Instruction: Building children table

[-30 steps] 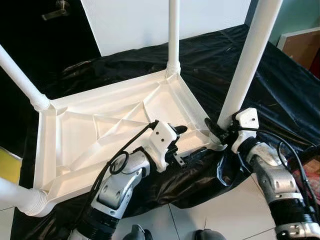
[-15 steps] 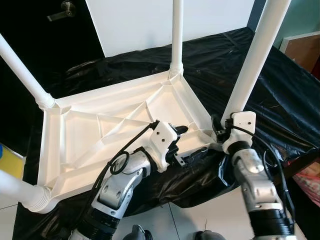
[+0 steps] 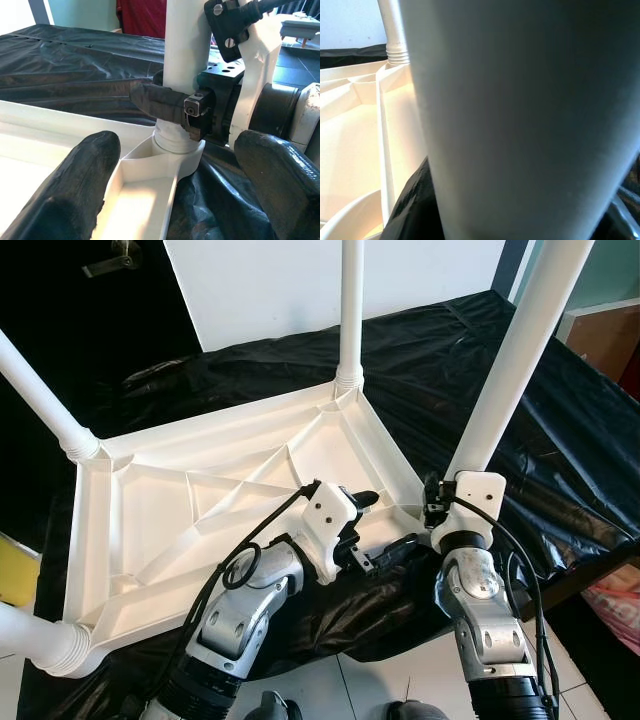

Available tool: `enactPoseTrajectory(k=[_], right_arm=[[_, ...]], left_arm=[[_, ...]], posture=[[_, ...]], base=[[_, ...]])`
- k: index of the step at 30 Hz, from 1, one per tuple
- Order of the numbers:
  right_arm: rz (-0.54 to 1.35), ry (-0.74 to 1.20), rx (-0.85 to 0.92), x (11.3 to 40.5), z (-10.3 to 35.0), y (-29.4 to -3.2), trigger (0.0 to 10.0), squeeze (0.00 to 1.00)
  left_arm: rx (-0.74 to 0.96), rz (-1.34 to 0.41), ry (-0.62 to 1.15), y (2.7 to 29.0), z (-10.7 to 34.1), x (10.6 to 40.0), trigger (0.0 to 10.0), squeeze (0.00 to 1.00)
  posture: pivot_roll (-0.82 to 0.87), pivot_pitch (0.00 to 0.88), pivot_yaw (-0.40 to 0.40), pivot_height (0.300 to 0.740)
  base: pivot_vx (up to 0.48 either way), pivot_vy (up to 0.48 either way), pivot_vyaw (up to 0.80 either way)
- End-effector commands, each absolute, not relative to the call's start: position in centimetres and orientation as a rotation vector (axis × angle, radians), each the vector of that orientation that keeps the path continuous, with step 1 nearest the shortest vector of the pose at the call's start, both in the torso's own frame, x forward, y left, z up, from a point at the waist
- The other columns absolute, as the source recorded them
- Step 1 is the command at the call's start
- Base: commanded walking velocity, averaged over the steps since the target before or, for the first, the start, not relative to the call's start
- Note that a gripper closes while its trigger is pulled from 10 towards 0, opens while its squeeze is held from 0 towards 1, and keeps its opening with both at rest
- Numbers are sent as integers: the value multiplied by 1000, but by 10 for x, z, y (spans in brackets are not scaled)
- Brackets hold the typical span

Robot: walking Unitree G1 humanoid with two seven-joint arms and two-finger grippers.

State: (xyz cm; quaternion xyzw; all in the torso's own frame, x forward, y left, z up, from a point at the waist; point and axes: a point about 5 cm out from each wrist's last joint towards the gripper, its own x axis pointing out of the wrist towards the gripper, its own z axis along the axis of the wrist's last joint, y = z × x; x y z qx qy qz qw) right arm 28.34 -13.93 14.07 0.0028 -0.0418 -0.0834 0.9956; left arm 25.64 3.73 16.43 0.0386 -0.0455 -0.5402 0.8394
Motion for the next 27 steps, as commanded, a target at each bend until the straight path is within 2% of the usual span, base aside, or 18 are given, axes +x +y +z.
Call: enactPoseTrajectory(k=[1, 10, 11, 21, 22, 27], right_arm=[[-173, 72, 37, 277, 111, -136, 10000, 0], [-197, 17, -9, 282, 120, -146, 10000, 0], [-175, 1, 1, 283, 122, -147, 10000, 1000], [-46, -55, 17, 284, 129, -151, 10000, 1000], [-2, -59, 27, 282, 129, -153, 10000, 0], [101, -82, 25, 279, 130, -157, 10000, 0]], left_arm=[[88, -1121, -93, 38, 164, 257, 10000, 0], [96, -1122, -98, 39, 164, 258, 10000, 0], [97, -1123, -98, 39, 164, 258, 10000, 0], [100, -1127, -100, 38, 164, 258, 10000, 0], [101, -1129, -101, 38, 164, 258, 10000, 0], [101, -1130, -102, 37, 164, 258, 10000, 0]], posture=[[-108, 90, 59, 740], [-110, 77, 63, 740], [-113, 74, 65, 740], [-117, 66, 65, 740], [-118, 63, 63, 740], [-121, 62, 62, 740]], base=[[0, 0, 0], [0, 0, 0], [0, 0, 0], [0, 0, 0], [0, 0, 0], [0, 0, 0]])
